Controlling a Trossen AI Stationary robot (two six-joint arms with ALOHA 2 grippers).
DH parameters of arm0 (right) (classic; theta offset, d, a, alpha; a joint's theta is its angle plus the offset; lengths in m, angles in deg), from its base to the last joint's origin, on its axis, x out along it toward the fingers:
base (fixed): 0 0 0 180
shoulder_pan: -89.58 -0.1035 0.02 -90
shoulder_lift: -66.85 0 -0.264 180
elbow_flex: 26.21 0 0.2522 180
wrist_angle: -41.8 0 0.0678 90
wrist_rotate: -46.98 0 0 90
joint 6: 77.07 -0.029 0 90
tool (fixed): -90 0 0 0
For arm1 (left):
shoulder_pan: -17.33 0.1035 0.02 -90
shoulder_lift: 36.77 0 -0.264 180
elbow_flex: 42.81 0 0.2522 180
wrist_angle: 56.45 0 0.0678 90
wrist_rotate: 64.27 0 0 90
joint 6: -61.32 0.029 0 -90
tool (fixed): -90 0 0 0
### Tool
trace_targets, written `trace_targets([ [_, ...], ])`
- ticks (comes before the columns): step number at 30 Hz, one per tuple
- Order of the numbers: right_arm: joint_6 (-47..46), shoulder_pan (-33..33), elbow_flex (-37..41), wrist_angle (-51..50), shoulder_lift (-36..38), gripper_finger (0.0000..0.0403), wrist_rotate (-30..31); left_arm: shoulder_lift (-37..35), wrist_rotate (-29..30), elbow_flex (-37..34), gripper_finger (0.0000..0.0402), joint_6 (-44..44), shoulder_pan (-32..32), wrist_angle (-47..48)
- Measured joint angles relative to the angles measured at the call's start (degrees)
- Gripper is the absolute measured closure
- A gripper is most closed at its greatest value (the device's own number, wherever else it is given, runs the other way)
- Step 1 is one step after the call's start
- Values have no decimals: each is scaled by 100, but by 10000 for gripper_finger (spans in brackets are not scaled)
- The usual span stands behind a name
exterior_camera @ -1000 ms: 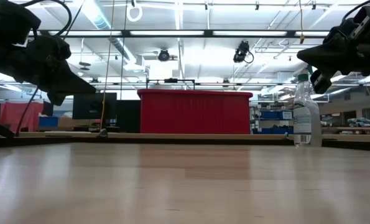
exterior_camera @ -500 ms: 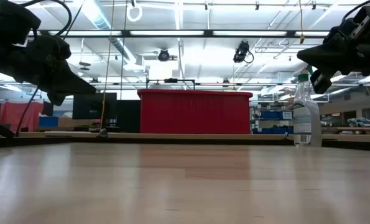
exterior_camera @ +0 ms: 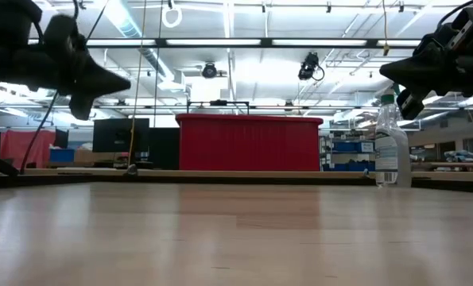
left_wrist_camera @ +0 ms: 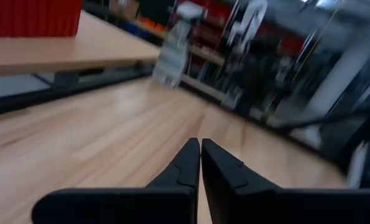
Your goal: Fold Laundry from Bin
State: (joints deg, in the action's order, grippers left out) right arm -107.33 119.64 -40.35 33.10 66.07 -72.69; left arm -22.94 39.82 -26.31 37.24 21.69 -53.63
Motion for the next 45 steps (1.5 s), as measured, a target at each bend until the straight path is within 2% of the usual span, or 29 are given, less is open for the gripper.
trace_targets([
  [8,-2,0,0,2,-1,378,-1,2,2,0,381,-40,4,-610],
  [10,-1,-1,1,2,-1,378,0,5,4,0,381,-343,4,-677],
  [12,65,-1,0,33,0,378,81,9,78,0,381,-1025,4,-995],
  [13,233,3,0,94,-2,378,330,7,187,0,381,-1355,4,-1138],
  [16,479,9,1,548,-2,378,1596,36,629,0,381,-1983,4,-1552],
  [19,-484,11,2,1545,-2,378,2575,233,944,6,381,-2080,7,-2021],
  [22,-1489,11,0,2271,-30,378,3933,624,1237,315,381,-2085,7,-2054],
  [24,-1906,19,2,2458,-98,378,4396,1046,1368,661,381,-1989,7,-1978],
  [27,-2282,1,-70,2501,-415,378,4218,1831,1570,1321,381,-1884,58,-1625],
  [30,-2602,-49,-354,2458,-1054,378,4032,2668,1596,2090,384,-2021,380,-944],
  [32,-2656,-73,-661,2477,-1632,378,3888,3165,1236,2548,388,-2048,719,-560],
  [35,-2606,-76,-1252,2461,-2667,378,3655,3769,172,3121,393,-1847,1312,-454],
  [37,-2409,-76,-1768,2485,-3363,378,3433,4054,-453,3488,394,-1534,1693,-451],
  [39,-1965,-75,-2311,2487,-4049,378,3220,4280,-789,3858,394,-1084,1994,-478],
  [42,-848,-37,-3115,2484,-4897,378,2993,4489,-885,4343,394,-311,2319,-488],
  [45,-299,40,-3874,2493,-5582,378,2988,4638,-700,4666,394,764,2565,-726],
])
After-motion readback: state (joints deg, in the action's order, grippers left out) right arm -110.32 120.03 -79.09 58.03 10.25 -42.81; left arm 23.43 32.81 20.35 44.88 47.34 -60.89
